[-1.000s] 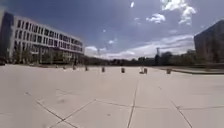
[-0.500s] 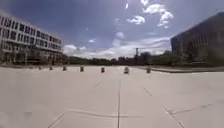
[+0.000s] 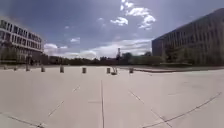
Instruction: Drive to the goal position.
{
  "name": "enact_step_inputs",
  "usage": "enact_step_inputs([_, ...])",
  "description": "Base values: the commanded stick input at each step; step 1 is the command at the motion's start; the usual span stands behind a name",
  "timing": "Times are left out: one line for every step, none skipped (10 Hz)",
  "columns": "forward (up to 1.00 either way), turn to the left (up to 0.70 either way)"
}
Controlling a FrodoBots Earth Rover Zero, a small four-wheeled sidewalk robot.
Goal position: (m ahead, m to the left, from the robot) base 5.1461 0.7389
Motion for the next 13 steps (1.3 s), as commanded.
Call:
enact_step_inputs([0.7,0.0])
enact_step_inputs([0.7,0.0])
enact_step_inputs([0.7,0.0])
enact_step_inputs([0.7,0.0])
enact_step_inputs([0.7,0.0])
enact_step_inputs([0.7,0.0])
enact_step_inputs([0.7,0.0])
enact_step_inputs([0.7,0.0])
enact_step_inputs([0.7,0.0])
enact_step_inputs([0.7,0.0])
enact_step_inputs([0.7,0.0])
enact_step_inputs([0.7,0.0])
enact_step_inputs([0.7,0.0])
